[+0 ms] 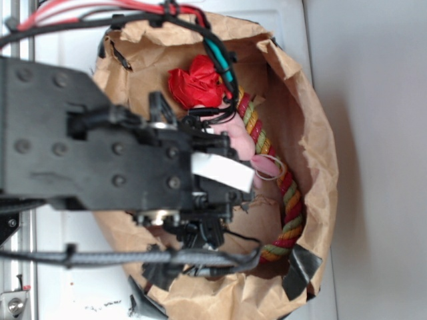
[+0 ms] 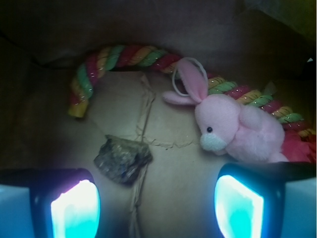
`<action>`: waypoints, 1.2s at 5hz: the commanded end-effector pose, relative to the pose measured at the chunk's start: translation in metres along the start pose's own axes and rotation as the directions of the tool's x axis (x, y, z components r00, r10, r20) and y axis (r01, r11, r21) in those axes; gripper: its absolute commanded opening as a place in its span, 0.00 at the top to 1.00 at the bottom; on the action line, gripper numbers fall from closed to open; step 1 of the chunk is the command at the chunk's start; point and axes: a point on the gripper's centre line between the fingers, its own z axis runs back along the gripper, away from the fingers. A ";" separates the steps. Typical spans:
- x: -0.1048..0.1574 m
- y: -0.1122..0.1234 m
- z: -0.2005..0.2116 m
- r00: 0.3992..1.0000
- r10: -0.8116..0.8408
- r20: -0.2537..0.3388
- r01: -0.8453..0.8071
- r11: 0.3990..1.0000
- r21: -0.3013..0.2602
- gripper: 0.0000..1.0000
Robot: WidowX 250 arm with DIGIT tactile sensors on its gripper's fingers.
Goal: Grab the rock.
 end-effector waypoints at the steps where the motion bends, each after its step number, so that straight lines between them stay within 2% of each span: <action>1: 0.006 -0.008 -0.009 1.000 -0.002 0.021 0.002 1.000 0.016 0.00; 2: -0.005 -0.018 -0.007 0.997 -0.070 0.019 0.071 0.997 -0.042 0.00; 4: -0.019 -0.030 0.005 0.991 -0.126 0.045 0.130 0.988 -0.083 0.00; 6: -0.011 -0.033 -0.006 0.993 -0.104 0.052 0.106 0.993 -0.041 0.00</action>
